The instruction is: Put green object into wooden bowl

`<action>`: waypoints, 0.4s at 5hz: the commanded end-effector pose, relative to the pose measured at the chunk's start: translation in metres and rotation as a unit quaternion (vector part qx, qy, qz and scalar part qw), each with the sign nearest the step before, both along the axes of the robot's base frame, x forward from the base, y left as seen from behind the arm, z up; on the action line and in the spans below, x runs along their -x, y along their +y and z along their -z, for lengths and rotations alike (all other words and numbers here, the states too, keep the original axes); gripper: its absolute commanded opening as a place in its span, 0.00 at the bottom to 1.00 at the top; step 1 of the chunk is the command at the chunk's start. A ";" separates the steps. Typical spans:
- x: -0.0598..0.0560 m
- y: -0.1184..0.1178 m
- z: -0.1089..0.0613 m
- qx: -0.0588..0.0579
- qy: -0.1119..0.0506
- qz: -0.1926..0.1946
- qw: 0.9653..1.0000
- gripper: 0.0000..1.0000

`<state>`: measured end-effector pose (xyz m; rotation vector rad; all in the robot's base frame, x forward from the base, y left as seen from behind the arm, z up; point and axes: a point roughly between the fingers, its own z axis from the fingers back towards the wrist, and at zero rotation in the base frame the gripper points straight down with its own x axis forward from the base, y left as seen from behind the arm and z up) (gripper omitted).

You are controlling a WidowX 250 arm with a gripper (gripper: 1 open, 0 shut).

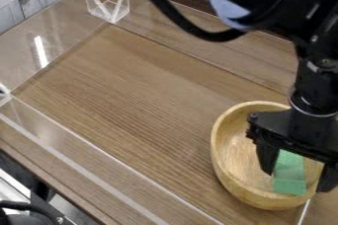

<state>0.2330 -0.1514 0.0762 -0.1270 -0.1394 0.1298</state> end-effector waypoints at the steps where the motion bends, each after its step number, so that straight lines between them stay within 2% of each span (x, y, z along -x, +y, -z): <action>1: -0.009 -0.005 -0.020 0.020 -0.035 -0.045 0.998 1.00; 2: -0.005 -0.004 -0.023 0.024 -0.035 -0.019 0.999 1.00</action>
